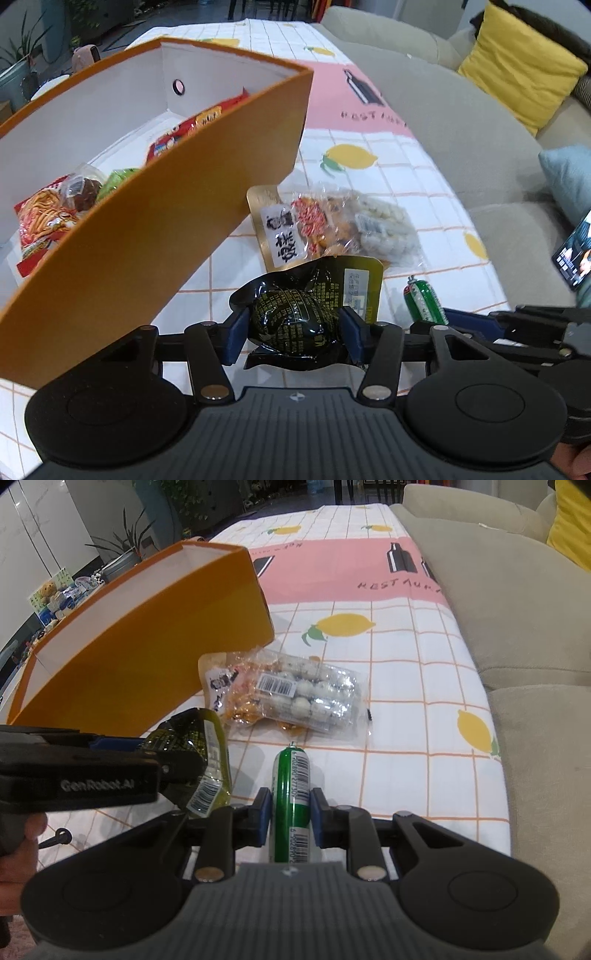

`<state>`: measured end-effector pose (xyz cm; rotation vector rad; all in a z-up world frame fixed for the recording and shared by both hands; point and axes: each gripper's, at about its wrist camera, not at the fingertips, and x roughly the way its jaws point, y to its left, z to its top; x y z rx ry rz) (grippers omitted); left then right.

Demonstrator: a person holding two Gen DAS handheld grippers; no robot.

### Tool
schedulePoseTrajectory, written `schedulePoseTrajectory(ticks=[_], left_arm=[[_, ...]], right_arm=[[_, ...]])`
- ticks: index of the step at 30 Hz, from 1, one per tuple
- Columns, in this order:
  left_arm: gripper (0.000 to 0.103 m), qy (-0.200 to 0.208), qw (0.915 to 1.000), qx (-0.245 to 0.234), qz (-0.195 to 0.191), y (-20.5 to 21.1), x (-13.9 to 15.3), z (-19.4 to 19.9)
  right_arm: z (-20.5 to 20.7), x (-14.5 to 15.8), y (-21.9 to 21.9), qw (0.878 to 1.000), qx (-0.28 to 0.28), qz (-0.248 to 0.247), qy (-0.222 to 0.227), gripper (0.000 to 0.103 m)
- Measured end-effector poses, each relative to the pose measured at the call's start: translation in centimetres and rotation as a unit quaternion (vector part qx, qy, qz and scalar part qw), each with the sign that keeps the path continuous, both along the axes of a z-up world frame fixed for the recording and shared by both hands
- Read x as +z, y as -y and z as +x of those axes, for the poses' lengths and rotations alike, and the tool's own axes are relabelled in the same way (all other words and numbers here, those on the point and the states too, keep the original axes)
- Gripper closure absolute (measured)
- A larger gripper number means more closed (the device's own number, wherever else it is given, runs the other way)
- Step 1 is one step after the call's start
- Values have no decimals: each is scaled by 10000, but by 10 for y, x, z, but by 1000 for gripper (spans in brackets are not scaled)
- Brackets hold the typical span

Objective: Organize snacks
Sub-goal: 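Carry both items into the orange box and open both grippers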

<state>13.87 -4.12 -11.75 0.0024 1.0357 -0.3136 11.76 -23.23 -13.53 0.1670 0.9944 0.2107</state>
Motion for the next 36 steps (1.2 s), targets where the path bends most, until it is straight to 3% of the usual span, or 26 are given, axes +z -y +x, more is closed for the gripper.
schedulePoseTrajectory(ticks=[13,23,29,36], left_arm=[[45,500,9967,457,-449,-27,70,-10],[46,893,9904,923,-515,-77,119,7],[47,845,9894,1103,-429,-110,129,30],[47,559,9927,1064,-85,-135,118,54]], right_arm=[[-10,56,-11,9976,64,290,623,84],[17,111,-39,9906,418,696,1105,84],[51,133,-77,9857,833,731,1269,84],[98,131,-119,9842,1082,1028,950,84]])
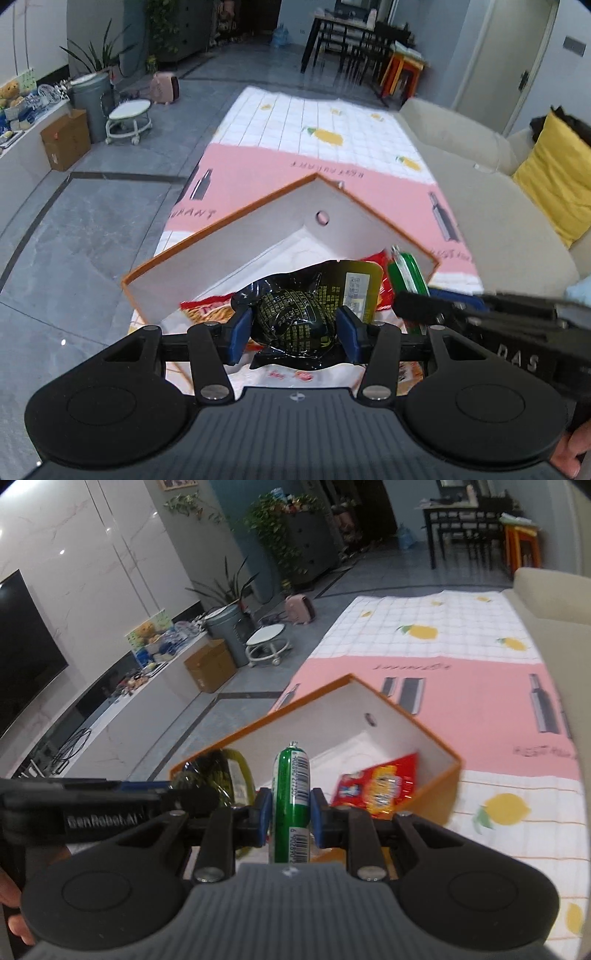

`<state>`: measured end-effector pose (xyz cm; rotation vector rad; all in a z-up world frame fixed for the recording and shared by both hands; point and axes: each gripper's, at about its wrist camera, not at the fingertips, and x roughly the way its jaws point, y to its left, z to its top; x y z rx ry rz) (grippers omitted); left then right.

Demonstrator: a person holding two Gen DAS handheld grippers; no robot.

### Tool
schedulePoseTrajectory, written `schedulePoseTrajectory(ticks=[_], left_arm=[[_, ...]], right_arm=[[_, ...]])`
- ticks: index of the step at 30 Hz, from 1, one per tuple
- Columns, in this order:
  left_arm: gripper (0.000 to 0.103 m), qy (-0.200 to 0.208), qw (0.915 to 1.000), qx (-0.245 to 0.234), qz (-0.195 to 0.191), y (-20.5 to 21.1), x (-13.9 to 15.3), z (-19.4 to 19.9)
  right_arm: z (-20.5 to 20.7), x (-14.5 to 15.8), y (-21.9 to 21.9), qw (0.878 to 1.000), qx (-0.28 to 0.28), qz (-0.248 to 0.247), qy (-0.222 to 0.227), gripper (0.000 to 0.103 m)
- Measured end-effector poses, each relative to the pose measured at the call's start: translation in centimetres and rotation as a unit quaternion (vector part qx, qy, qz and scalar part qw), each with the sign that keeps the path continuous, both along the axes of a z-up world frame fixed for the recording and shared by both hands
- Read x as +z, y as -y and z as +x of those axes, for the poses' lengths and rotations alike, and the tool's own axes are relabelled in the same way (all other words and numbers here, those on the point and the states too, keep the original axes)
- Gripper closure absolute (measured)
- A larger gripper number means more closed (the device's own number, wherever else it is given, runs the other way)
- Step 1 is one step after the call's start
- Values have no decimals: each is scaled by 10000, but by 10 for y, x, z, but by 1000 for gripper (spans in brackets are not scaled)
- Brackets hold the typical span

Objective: Organize snacks
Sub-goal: 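Carry both items into the orange box and open both grippers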

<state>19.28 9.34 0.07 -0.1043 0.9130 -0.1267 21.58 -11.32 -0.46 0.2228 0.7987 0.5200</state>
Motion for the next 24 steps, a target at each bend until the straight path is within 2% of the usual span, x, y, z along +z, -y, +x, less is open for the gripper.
schedulePoseTrajectory(ticks=[4,13,24], left_arm=[[47,-243,9990,-104,347,-7,-15,12],[47,-879,9924,-468,725,-11,-47,30],[47,-1593,9772,-824,1133,-2,-78,45]], right_arm=[[22,-8,-23,9997,150,-95,-188,84],[50,-35,-59,9948,373,-639,-705,84],[68,-75,-79,9798,615,-1330,-1363,84]])
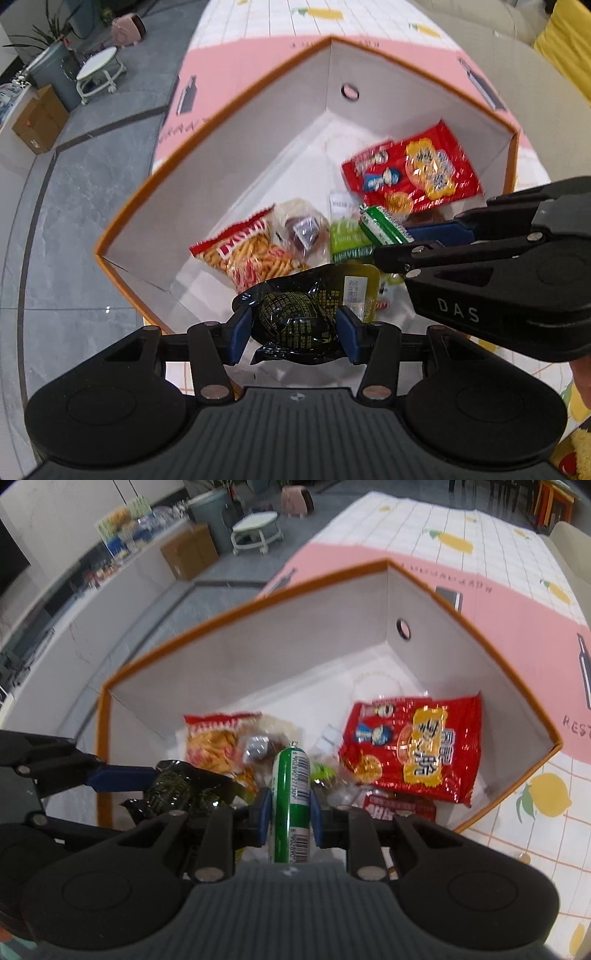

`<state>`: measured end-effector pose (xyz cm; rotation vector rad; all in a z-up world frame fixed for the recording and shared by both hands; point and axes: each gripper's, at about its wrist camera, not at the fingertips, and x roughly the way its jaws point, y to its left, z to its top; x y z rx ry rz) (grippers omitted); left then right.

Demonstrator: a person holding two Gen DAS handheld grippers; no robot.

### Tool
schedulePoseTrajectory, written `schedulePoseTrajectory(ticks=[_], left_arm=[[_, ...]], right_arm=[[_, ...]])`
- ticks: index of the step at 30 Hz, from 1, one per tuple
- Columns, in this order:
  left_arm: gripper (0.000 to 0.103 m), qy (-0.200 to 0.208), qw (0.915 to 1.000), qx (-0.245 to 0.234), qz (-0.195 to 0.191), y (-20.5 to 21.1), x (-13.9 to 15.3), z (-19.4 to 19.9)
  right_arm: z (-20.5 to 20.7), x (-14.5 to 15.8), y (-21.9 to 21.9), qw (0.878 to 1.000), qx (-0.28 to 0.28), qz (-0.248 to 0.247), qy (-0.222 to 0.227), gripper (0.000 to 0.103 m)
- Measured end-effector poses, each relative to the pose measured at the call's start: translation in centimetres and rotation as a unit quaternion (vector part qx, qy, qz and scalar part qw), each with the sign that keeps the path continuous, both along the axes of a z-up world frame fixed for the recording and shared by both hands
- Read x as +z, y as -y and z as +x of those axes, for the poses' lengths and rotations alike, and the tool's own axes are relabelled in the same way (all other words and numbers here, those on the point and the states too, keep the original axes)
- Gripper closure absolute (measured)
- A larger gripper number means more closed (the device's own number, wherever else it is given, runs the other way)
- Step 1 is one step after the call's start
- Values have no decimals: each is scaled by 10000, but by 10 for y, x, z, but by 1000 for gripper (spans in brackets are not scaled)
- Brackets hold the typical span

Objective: Organize snacks
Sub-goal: 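Carry both items into the orange box and open both grippers, then withdraw both grippers from the box toward the clear quail-egg packet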

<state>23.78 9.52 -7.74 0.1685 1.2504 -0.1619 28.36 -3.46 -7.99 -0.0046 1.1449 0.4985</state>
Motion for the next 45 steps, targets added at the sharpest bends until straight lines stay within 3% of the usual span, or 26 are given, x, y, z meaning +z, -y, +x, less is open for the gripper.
schedulePoseTrajectory(ticks=[4,14,20,24,29,36,45], left_arm=[[47,-198,9997,-25,124,2,-12,4],[45,-106,9987,-64,492,10,-18,6],[42,-58,9987,-55,513,7,-15,5],[36,32,9982,-68,588,8,-10,1],[32,150,9973,-98,708,11,-1,-3],[31,564,9964,24,633,11,25,-11],[31,1412,9890,59,435,26,62,-31]], right_arm=[[3,-7,-6,9997,135,-203,-47,84],[12,-14,-13,9990,194,-310,-245,83],[11,-11,-13,9990,189,-325,-245,82],[9,-8,-11,9994,139,-238,-232,70],[6,4,-8,9997,77,-213,-117,65],[-3,34,4,9995,-36,-70,307,57],[-28,71,47,9949,-432,257,870,46]])
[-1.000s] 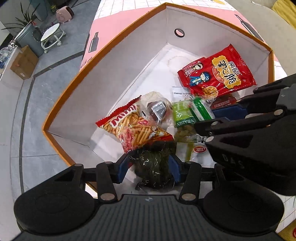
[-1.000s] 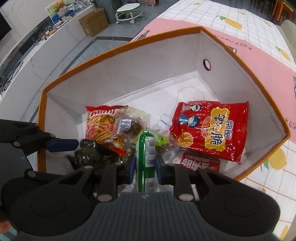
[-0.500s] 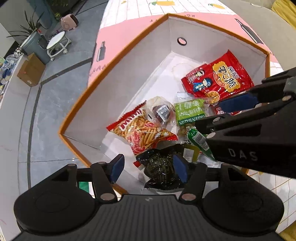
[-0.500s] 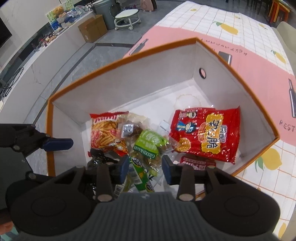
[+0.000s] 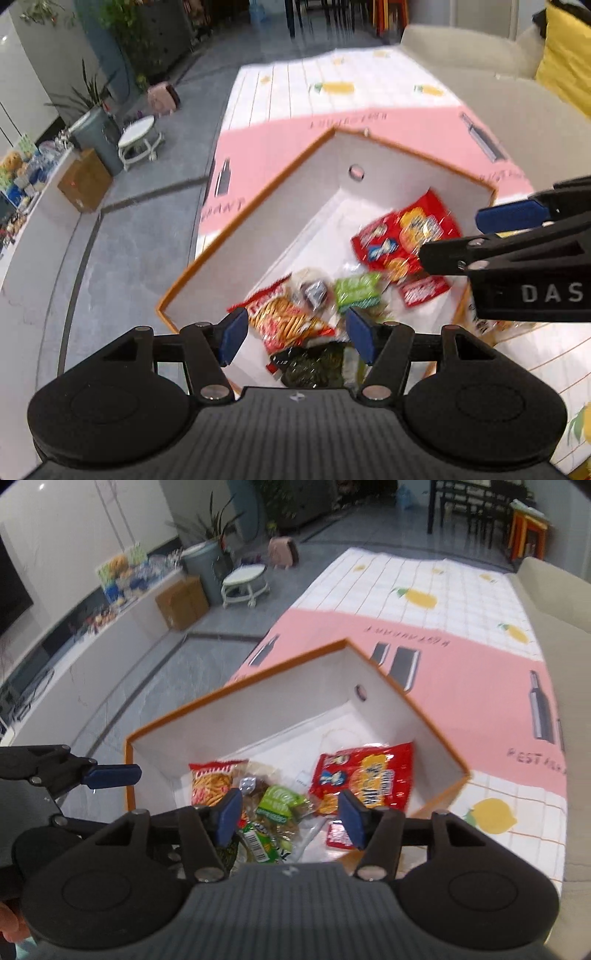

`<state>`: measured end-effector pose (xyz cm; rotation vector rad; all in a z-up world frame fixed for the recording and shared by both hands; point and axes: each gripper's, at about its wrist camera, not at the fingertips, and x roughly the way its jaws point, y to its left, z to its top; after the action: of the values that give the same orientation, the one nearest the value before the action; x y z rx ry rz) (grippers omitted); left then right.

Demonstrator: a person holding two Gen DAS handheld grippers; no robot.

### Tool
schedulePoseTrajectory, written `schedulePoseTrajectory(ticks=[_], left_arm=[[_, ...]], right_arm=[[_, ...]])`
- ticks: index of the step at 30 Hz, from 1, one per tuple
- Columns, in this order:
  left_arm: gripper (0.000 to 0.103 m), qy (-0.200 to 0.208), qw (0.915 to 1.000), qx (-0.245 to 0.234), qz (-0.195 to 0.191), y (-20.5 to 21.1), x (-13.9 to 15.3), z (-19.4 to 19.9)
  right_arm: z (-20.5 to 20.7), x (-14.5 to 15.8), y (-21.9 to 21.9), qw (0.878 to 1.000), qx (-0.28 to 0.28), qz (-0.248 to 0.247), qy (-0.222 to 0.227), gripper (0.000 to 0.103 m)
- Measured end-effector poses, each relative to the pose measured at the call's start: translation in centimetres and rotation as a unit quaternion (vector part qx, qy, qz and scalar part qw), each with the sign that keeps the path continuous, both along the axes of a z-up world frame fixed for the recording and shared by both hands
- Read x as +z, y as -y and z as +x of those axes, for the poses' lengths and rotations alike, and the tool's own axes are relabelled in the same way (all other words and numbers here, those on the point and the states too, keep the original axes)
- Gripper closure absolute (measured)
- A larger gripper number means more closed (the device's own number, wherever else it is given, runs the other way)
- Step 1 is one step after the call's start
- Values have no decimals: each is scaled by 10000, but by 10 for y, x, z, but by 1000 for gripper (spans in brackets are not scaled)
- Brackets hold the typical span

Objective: Organize snacks
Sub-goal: 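Withdraw both grippers from the box toward the clear quail-egg packet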

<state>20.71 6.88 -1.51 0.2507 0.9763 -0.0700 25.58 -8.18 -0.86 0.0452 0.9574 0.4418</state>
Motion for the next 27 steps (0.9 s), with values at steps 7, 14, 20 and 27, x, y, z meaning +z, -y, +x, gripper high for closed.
schedulePoseTrajectory(ticks=[7,14,20,27], left_arm=[[31,588,9974,-80,-416,21,24,-20],[31,955,9915,-483,-736,56,32,-48],[31,955,9882,-761,-928,83,17,-62],[31,797,9877,-874,-1018,107,-13,-73]], right_arm=[[-34,17,47,9981,-412,134,442,43],[-71,12,101,9930,-975,185,632,43],[-104,-3,132,9900,-1225,128,682,43],[-131,-33,159,9876,-1458,37,574,40]])
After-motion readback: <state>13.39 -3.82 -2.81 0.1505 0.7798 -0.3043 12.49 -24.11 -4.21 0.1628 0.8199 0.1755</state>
